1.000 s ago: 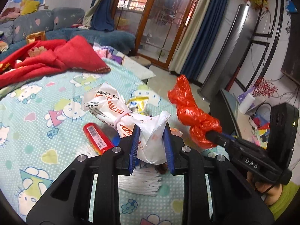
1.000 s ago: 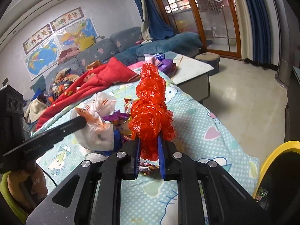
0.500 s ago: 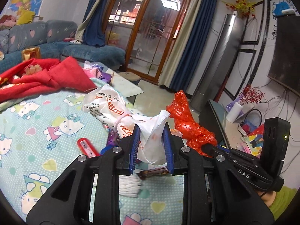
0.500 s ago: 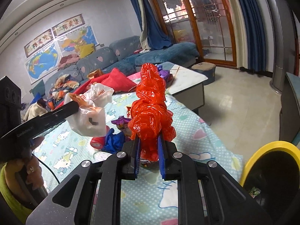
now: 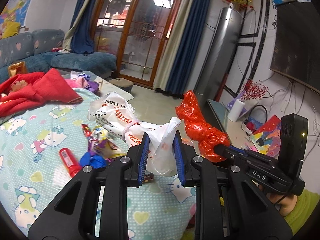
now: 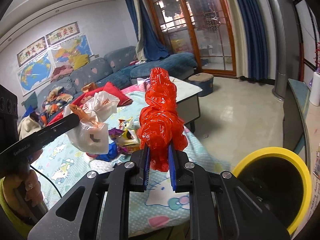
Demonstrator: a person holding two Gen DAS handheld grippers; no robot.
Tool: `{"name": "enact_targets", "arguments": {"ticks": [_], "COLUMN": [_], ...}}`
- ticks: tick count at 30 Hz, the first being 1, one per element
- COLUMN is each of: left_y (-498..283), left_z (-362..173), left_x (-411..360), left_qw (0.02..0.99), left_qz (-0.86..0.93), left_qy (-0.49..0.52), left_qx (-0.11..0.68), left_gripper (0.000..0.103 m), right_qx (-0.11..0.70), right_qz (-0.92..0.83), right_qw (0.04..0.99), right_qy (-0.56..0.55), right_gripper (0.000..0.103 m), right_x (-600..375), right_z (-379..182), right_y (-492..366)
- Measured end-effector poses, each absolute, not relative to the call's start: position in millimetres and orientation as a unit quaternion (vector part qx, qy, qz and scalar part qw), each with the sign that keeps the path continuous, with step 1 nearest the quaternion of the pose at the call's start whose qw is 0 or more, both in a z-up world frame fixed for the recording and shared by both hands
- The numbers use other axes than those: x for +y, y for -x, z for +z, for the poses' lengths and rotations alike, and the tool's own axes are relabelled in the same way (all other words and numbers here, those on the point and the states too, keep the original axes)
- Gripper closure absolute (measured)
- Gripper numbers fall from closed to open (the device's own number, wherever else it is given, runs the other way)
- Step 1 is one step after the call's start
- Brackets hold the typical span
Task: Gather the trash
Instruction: 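Carry the white bag and red bag over the yellow bin with both tools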
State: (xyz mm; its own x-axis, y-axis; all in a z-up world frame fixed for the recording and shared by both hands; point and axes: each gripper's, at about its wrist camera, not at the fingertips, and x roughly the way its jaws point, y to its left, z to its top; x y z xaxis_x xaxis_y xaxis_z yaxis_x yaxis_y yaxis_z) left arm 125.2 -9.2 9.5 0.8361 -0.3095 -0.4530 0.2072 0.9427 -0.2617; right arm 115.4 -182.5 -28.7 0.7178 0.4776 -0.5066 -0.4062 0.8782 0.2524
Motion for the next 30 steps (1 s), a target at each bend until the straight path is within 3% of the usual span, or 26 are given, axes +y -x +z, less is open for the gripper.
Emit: {"name": "enact_targets", "arguments": {"ticks": [30], "left_y": [-130.5], "left_z": [-11.3], "left_x": [-120.7], "left_qw": [0.931], "left_qz": [-0.241], "left_qy": [0.035], "left_qx": [0.271], "left_gripper": [0.085], "right_qx": [0.289], "right_qz": [0.074], "right_qw": [0.95], "right_qy": [-0.088], "right_gripper": [0.087], "right_x": [-290.3], "right_z": [-47.9], "right_y": [-79.0]}}
